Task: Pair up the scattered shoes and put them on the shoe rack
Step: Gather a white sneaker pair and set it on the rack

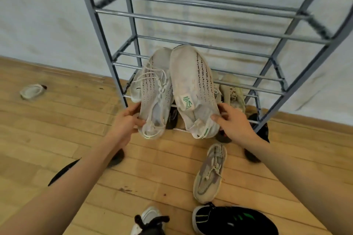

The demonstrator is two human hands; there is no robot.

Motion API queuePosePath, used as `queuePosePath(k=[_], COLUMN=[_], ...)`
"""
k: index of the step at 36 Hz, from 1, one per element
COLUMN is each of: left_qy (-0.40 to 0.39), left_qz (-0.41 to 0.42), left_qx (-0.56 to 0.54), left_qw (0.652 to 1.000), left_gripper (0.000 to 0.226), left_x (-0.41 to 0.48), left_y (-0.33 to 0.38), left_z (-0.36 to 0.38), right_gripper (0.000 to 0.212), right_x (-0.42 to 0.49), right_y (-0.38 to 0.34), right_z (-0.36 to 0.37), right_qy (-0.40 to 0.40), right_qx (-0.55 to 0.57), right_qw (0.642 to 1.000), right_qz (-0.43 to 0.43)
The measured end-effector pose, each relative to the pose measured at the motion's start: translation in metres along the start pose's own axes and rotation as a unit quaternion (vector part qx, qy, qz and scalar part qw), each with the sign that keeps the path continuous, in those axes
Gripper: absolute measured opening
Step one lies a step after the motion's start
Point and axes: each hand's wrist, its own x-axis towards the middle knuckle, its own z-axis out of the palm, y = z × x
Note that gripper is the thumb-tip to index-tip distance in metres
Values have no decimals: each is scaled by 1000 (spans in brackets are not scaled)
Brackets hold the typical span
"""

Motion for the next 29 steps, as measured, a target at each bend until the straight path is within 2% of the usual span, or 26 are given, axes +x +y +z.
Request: queuePosePath(k=[8, 13, 16, 19, 25, 29], left_qy=[39, 67, 79, 78, 66, 77], left_qz=[-11, -17, -21, -18, -4, 3], left_qx=[6, 40, 72, 108, 187, 208], left_qw=[999, 997, 994, 991, 980, 975], left_gripper=[57, 37, 29, 30, 26, 27], left_x=[17, 37, 57, 76, 108, 127], left_y=[77, 120, 143, 156, 170, 174], left_z=[-12, -12, -9, -12, -16, -18], right_gripper=[25, 15, 16, 7, 22, 13], right_x=[44, 80, 107, 132, 172, 189], right_y=[-46, -81, -95, -108, -118, -125], right_z=[-12, -16, -13, -7, 7, 21], right_qy=[-1, 9, 19, 23, -3, -2], right_qx=[55, 116, 128, 132, 161, 159], right_qw=[995, 986, 984, 982, 977, 976], right_qz=[78, 116, 126, 134, 144, 146])
